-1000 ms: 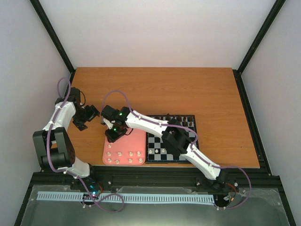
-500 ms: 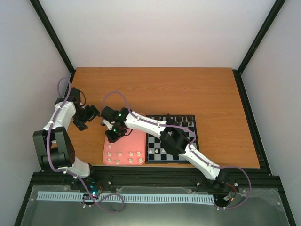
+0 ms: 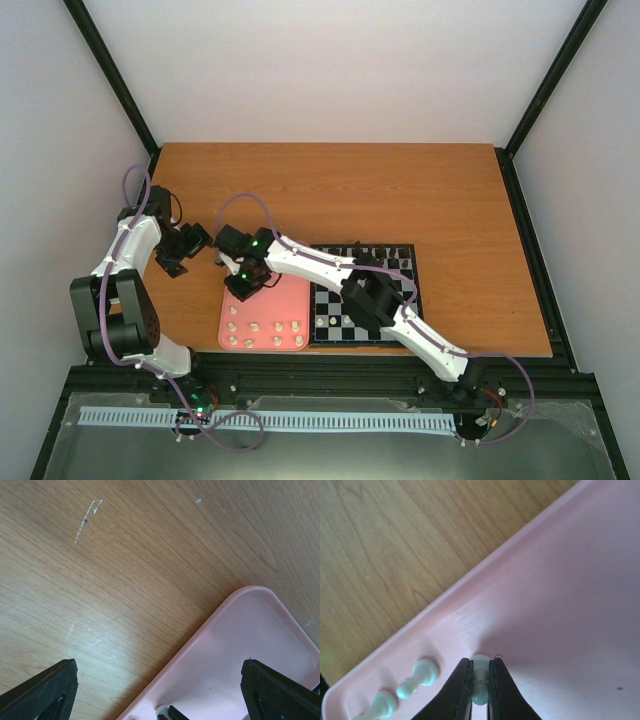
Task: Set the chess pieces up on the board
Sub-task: Pick up the chess piece from the storage box, then place the chess piece on the chessboard.
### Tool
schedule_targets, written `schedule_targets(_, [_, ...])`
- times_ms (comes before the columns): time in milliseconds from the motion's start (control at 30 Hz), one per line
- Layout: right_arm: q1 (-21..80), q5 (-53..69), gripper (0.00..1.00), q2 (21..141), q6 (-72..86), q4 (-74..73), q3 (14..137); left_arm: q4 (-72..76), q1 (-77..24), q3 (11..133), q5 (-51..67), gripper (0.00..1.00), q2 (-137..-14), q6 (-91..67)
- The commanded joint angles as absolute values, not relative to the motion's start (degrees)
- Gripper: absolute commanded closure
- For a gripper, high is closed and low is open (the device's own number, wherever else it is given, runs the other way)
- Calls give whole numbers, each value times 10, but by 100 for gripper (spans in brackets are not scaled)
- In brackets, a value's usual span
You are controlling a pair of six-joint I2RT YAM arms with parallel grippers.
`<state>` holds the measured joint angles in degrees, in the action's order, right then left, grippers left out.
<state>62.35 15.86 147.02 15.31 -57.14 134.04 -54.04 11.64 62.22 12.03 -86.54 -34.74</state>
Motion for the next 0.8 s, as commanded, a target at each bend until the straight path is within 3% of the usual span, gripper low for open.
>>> schedule_targets(0, [609,93,97,1394,161,-569,1303,-542,122,644,122,0,-869,-353])
schedule_targets(100, [583,59,97,1311,177,-548,1223,-544,121,647,123,0,-870,-352])
schedule_targets(467, [453,-56,97,938,291,-524,731,-543,121,649,130,0,-877,-351])
schedule_targets(767, [396,-50,97,750,378,-550,517,-535,122,642,141,0,-880,-353])
